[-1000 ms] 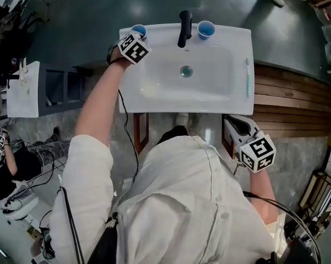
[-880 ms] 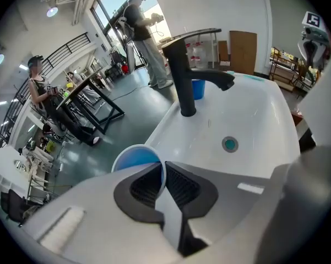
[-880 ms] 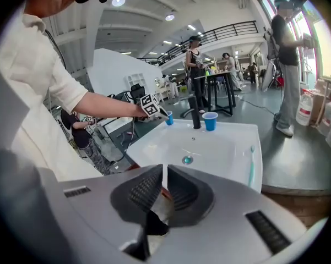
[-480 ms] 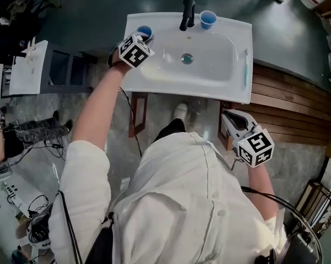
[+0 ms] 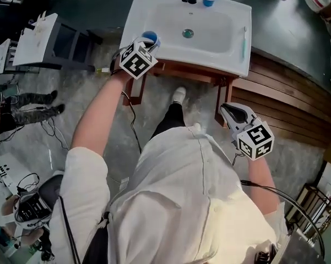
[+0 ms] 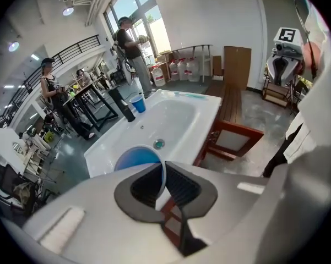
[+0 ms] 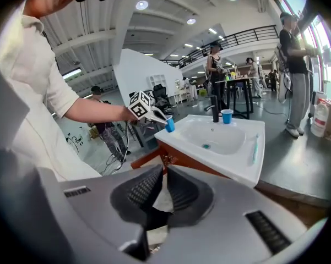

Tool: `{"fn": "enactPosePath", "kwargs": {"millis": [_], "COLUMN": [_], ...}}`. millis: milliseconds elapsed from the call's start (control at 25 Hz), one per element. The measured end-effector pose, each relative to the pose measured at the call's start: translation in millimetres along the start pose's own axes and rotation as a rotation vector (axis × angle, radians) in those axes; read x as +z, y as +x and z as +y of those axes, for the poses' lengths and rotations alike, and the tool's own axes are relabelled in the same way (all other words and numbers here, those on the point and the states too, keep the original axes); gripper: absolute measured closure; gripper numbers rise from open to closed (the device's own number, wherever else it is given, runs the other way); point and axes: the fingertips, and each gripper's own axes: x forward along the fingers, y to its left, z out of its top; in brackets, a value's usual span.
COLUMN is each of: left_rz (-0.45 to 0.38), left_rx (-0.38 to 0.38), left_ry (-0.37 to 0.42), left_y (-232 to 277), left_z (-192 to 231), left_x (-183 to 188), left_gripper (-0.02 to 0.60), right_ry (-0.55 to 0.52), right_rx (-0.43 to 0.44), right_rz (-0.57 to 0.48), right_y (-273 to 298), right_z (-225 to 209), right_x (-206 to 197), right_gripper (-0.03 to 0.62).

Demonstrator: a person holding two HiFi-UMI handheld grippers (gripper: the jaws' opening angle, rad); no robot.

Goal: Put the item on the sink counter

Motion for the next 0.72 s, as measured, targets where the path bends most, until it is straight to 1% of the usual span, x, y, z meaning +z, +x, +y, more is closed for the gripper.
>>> {"fn": "enactPosePath", "kwargs": {"millis": [200, 440, 560, 720], "left_rz": [0.000, 0.012, 0.021, 0.029], "left_rx": [-0.033, -0.089, -0.118, -0.143], "left_ry": [-0.024, -0.045, -0.046, -0.067], "left_y": [-17.6, -15.6, -6.3, 25.9], "left_z": [-74.7, -147.1, -176.4, -197.8], "left_x": [-23.5, -56.0, -69.0, -84.8], "left_gripper": [0.560, 0.559, 0.560, 0.560], "right_ry": [-0.012, -0.014, -0.024, -0.041], "right_rx": [0.026, 0.055, 0.077, 0.097], "right_rz": [0.018, 0.040, 0.062, 0.100], "right_y": [-19.3, -23.8, -21.9, -7.8], "right_z": [27.6, 57.0, 69.0, 73.4], "right_x": [-31.2, -53.5, -60.6, -67.9], "right_gripper": [0.569, 0.569, 0.569, 0.569]}}
